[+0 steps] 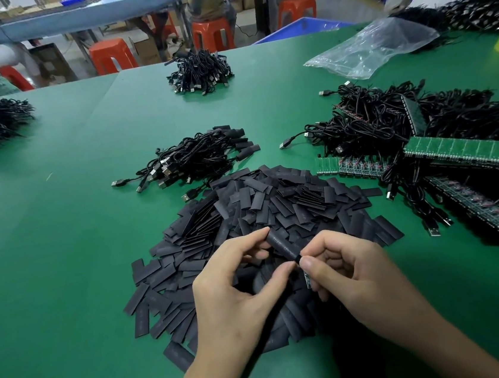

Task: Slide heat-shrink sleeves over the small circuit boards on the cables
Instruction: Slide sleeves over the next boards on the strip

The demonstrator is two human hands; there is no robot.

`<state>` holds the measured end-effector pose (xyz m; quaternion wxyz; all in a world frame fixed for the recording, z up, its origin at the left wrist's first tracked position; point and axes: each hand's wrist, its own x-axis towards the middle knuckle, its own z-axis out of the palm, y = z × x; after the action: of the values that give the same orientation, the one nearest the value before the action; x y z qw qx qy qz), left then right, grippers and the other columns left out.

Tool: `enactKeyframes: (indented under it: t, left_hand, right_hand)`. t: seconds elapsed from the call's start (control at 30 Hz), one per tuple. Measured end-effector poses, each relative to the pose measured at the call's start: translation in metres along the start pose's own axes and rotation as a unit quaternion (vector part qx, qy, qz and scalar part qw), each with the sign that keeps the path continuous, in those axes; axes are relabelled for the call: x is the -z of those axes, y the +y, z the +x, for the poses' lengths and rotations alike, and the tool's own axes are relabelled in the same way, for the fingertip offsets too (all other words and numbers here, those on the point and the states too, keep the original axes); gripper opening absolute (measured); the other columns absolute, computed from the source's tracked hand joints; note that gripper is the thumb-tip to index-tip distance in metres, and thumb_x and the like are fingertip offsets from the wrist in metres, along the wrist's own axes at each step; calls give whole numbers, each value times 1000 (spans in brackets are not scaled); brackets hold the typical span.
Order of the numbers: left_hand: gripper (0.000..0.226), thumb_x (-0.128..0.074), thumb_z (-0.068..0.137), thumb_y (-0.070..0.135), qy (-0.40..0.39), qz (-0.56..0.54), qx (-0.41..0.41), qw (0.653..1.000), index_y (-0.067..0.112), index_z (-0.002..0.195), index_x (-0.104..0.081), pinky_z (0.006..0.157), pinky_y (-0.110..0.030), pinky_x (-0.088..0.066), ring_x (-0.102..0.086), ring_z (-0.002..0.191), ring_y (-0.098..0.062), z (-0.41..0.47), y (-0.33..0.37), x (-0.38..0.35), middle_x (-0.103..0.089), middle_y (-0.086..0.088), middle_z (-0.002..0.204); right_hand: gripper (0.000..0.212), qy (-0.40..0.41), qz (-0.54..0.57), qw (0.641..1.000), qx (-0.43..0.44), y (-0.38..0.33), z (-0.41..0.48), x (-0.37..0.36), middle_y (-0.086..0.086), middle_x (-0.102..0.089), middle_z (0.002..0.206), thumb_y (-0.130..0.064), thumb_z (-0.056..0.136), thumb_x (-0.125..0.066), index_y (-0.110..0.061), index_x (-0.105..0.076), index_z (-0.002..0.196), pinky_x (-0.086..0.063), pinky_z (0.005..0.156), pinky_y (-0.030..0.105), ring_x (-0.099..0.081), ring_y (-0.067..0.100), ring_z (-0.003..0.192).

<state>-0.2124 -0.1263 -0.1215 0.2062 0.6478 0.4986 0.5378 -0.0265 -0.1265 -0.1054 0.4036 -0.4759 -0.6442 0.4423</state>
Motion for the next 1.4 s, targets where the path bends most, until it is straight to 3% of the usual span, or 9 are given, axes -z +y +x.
enactKeyframes:
  t: [0.2, 0.3, 0.47, 0.67, 0.8, 1.0, 1.17, 1.27, 1.4]
  left_hand:
    - [46, -88, 74, 26, 7, -8, -9, 1000, 22, 117, -73, 83, -15, -51, -70, 93, -16, 1, -2, 2, -71, 10, 98]
    - [51, -86, 78, 32, -7, -36, -7, 999, 24, 125, -69, 86, -18, -50, -69, 99, -18, 1, -1, 1, -71, 9, 105]
    - [61, -73, 87, 42, -111, -123, 47, 985, 26, 144, -55, 98, -34, -52, -64, 121, -19, -9, 12, -8, -67, 10, 132]
    - [26, -66, 92, 56, -183, 33, -115, 976, 32, 96, -58, 80, -35, -49, -58, 92, -7, -17, 45, -36, -60, 18, 94]
    - [18, -70, 86, 46, -220, -52, 23, 974, 29, 89, -65, 77, -33, -51, -63, 86, -8, -12, 48, -31, -65, 11, 87]
    - [43, -79, 83, 47, -260, -276, 225, 897, 6, 94, -70, 67, -42, -37, -51, 73, -27, -10, 42, -19, -56, -34, 80]
    - [37, -78, 81, 32, -222, -349, 254, 874, 3, 102, -72, 79, -47, -42, -55, 86, -34, -9, 38, -24, -65, -24, 92]
    - [57, -80, 83, 45, -202, -372, 287, 859, -7, 100, -64, 73, -45, -42, -51, 81, -34, -7, 39, -22, -62, -21, 90]
    - [50, -76, 85, 52, -170, -335, 250, 893, 4, 99, -75, 74, -47, -48, -59, 80, -31, -6, 40, -19, -66, -25, 88]
  right_hand:
    - [6, -7, -37, 999, 10, -6, -1, 7, 3, -70, 77, -31, 87, -76, -29, -72, 91, -55, 66, 41, -67, 22, 66]
    - [19, -4, -26, 999, 23, -11, -2, 11, 2, -71, 73, -46, 80, -72, -29, -73, 87, -55, 61, 34, -65, 19, 62]
    - [35, 12, 334, 942, -12, -14, 1, 22, 3, -66, 66, -49, 64, -93, -24, -72, 78, -50, 53, 17, -61, 12, 58]
    - [40, 74, 525, 848, -11, -18, 5, 24, -6, -65, 72, -41, 50, -101, -25, -74, 76, -50, 49, 14, -63, 2, 63]
    - [44, 93, 492, 865, -20, -19, 6, 28, -3, -72, 79, -46, 45, -102, -28, -77, 75, -52, 52, 15, -68, 4, 69]
    - [27, 87, 421, 903, -14, -17, 9, 32, 20, -75, 96, -41, 86, -65, -18, -78, 92, -60, 62, 27, -73, 25, 84]
    - [19, 79, 237, 968, 24, -15, 5, 27, 13, -77, 95, -32, 89, -63, -20, -77, 93, -58, 70, 23, -74, 19, 84]
    - [13, 48, 100, 992, 57, -13, 2, 21, -5, -75, 79, -20, 93, -62, -24, -75, 92, -50, 65, 12, -67, 3, 69]
    - [21, 22, 60, 996, 58, -12, 1, 21, -6, -69, 72, -30, 97, -55, -25, -74, 93, -49, 65, 17, -65, 5, 68]
